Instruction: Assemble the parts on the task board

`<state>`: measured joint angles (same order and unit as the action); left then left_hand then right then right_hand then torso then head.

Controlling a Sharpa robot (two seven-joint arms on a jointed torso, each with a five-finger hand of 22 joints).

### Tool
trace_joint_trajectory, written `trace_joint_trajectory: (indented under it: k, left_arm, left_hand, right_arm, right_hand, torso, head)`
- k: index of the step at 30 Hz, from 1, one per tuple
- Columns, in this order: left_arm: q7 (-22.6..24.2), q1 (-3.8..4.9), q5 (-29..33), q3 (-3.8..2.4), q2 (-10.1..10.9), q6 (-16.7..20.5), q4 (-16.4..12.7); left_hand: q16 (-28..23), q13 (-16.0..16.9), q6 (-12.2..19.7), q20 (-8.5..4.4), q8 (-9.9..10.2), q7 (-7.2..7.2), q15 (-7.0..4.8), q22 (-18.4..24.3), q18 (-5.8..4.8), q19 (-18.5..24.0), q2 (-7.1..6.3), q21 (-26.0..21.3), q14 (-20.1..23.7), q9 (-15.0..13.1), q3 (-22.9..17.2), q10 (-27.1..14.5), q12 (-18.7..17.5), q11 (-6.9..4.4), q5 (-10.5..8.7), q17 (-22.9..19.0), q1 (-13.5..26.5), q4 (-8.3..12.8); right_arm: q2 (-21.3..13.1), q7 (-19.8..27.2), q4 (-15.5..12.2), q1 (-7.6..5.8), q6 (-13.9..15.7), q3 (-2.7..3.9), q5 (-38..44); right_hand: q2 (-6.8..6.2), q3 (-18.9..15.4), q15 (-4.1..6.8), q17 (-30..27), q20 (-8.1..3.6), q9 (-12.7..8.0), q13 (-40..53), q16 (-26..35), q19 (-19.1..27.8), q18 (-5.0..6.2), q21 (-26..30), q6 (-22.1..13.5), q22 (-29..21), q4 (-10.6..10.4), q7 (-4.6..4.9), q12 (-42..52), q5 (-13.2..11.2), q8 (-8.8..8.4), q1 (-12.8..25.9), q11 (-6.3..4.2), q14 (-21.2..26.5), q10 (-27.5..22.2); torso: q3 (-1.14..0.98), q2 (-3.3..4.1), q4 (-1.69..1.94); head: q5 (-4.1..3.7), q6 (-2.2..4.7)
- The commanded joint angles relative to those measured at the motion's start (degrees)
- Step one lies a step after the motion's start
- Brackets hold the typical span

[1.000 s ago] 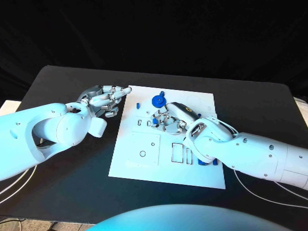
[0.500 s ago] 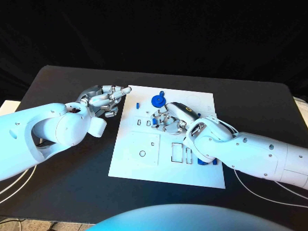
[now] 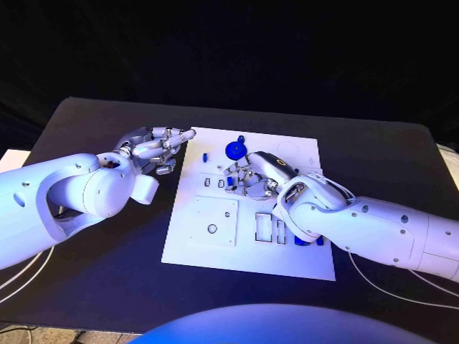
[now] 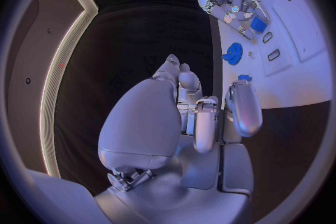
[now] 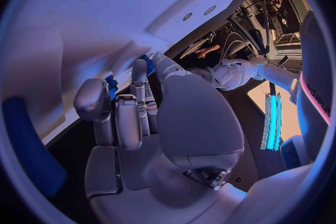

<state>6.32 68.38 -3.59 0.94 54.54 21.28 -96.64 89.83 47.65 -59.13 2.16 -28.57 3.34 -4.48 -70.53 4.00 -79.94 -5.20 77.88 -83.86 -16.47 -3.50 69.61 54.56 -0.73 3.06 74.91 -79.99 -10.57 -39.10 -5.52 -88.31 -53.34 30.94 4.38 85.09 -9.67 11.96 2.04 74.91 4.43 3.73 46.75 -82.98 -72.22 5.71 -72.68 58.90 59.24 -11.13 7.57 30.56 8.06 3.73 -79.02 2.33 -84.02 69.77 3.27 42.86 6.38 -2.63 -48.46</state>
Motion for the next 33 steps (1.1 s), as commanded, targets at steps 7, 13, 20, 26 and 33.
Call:
trace_joint_trajectory:
  k: [7, 13, 20, 26, 33]
  left_arm:
    - [0.16, 0.03, -0.24, -0.03, -0.34, -1.10, 0.46]
    - [-0.30, 0.02, -0.24, -0.02, -0.73, -1.40, 1.37]
    - [-4.08, 0.01, -3.42, 0.14, -1.69, -2.49, 3.00]
    - [-15.18, 0.04, -12.64, 0.19, -3.56, -3.27, 4.40]
    - [-31.13, 1.21, -29.77, 0.17, -6.00, -12.92, 6.36]
  left_hand:
    - [0.17, -0.29, 0.44, 0.12, -0.32, 0.08, 0.40, -0.05, 0.41, 0.25, 0.07, -0.17, -6.14, 0.02, -0.35, -0.40, -0.39, 0.04, 0.05, 15.09, 0.56, 0.04]
    - [0.17, -0.52, 0.51, 0.13, -0.32, 0.12, 0.41, -0.03, 0.42, 0.26, 0.02, -0.20, -6.14, 0.03, -0.31, -0.52, -0.59, 0.06, 0.04, 15.09, 0.69, 0.01]
    - [0.17, -2.99, 2.04, 0.47, 0.24, 0.91, 0.89, 0.52, 0.51, 0.58, -0.06, -0.63, -6.14, 0.31, 0.64, -2.23, -2.85, 0.74, 0.03, 15.09, 3.42, -1.35]
    - [-1.94, -7.65, 5.26, 1.48, 1.21, 2.23, 1.98, 6.25, 1.76, 3.96, 3.19, -4.76, -5.02, 0.79, 1.14, -6.46, -6.96, 1.98, 0.10, 11.86, 6.80, -4.43]
    - [-3.60, -4.86, 4.56, 1.75, -1.18, 1.81, 1.97, 9.29, 2.47, 5.67, 2.19, -7.34, -4.14, -0.48, 2.38, -5.03, -3.18, 1.78, 0.08, 9.51, 7.55, -5.26]
  right_arm:
    - [-0.59, 4.06, -2.94, 0.53, 4.07, 2.12, -1.40]
    - [-2.52, 9.50, -6.24, 0.57, 2.90, 3.99, -5.77]
    - [-7.68, 13.21, -11.31, -1.11, -0.65, 5.78, -16.17]
    - [-12.51, 12.58, -11.82, -5.11, -2.83, 6.22, -30.73]
    - [-16.15, 11.82, -10.67, -7.58, -3.91, 6.26, -39.40]
  right_hand:
    - [-0.44, -3.36, -0.94, 5.54, 0.68, -0.02, -0.26, 0.24, 0.18, 0.51, 0.44, -3.32, -0.07, -0.95, 0.68, 0.23, -0.12, -0.23, -0.67, 0.78, -3.77, 0.11]
    - [-0.16, -8.00, -1.21, 1.86, 0.95, 0.08, -0.12, 3.34, -2.30, -0.24, -2.17, -4.41, 4.03, -2.96, 0.99, 0.93, 0.69, -0.12, -0.93, 1.11, -2.79, -0.56]
    - [1.42, -9.98, -1.00, 2.86, 0.83, 0.30, 0.12, 2.57, -2.91, -0.40, -2.90, -3.19, 5.09, -4.03, 0.67, 1.90, 1.98, 0.25, -1.84, 0.85, -3.22, -0.48]
    - [6.21, -6.15, -0.06, 3.23, 0.08, 0.84, 5.09, 2.27, -4.13, -0.69, -4.10, 0.51, 6.89, -1.36, -0.11, 9.10, 5.15, 1.76, -7.51, -0.08, -3.48, 2.54]
    - [6.56, -5.09, 0.12, 4.19, -0.25, 0.96, 8.63, 1.45, -4.83, -0.94, -4.85, 2.34, 8.01, -0.61, -0.52, 14.01, 4.35, 2.51, -7.66, -0.44, -3.80, 4.18]
  torso:
    - [-0.06, -0.13, -0.01]
    - [-0.16, -0.43, -0.22]
    - [-0.57, -1.22, -0.86]
    - [-0.93, -2.41, -1.59]
    - [-1.59, -3.31, -2.34]
  head:
    - [-0.05, 0.56]
    - [0.08, 0.98]
    - [0.68, 1.77]
    - [1.13, 1.98]
    - [1.84, 2.10]
